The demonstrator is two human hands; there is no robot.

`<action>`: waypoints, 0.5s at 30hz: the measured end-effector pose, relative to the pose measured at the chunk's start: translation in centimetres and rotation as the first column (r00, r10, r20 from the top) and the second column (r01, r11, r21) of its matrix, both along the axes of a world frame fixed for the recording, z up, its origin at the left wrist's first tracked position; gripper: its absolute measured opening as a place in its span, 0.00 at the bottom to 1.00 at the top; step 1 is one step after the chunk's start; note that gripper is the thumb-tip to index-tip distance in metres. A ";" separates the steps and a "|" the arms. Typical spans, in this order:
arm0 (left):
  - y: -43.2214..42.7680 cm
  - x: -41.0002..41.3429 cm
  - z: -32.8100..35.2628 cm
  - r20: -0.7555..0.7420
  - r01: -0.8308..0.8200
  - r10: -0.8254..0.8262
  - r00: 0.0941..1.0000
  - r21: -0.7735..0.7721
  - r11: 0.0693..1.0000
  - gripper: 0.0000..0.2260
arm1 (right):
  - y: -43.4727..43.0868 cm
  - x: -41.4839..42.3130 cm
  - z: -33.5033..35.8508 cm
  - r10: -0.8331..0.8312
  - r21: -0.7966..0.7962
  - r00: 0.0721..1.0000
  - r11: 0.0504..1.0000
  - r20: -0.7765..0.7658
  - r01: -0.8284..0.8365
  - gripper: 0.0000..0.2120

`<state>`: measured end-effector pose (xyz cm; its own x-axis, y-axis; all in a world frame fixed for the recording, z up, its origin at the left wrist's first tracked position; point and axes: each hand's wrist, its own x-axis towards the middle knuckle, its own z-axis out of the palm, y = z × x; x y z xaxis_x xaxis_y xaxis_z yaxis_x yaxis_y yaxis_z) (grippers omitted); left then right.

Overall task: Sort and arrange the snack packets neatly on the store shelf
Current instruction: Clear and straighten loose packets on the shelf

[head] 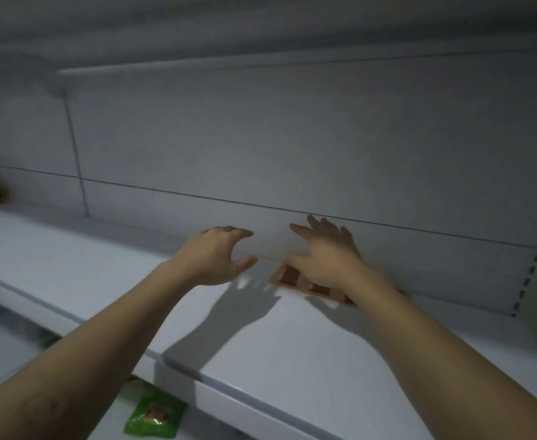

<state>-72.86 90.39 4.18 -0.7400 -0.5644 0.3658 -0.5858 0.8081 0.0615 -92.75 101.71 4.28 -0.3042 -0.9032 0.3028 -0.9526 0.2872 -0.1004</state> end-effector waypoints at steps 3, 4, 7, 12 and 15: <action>-0.9 4.2 1.0 -0.014 -0.081 0.081 0.997 -0.002 0.997 0.28 | -2.6 3.8 1.3 0.087 -0.024 0.996 0.996 -0.008 -0.087 0.35; -1.2 5.8 1.3 -0.023 -0.106 0.106 0.994 0.001 0.994 0.28 | -3.5 5.2 1.8 0.115 -0.028 0.993 0.993 -0.015 -0.115 0.35; -2.3 10.8 2.2 -0.050 -0.172 0.171 0.984 -0.005 0.985 0.28 | -6.2 9.5 3.1 0.186 -0.039 0.982 0.982 -0.032 -0.187 0.36; -4.8 20.2 2.9 -0.078 -0.286 0.283 0.956 -0.026 0.958 0.28 | -11.3 18.1 4.1 0.289 -0.051 0.954 0.955 -0.076 -0.293 0.37; -6.9 25.9 3.6 -0.095 -0.350 0.345 0.934 -0.040 0.936 0.28 | -14.7 24.2 4.8 0.345 -0.038 0.934 0.936 -0.091 -0.350 0.36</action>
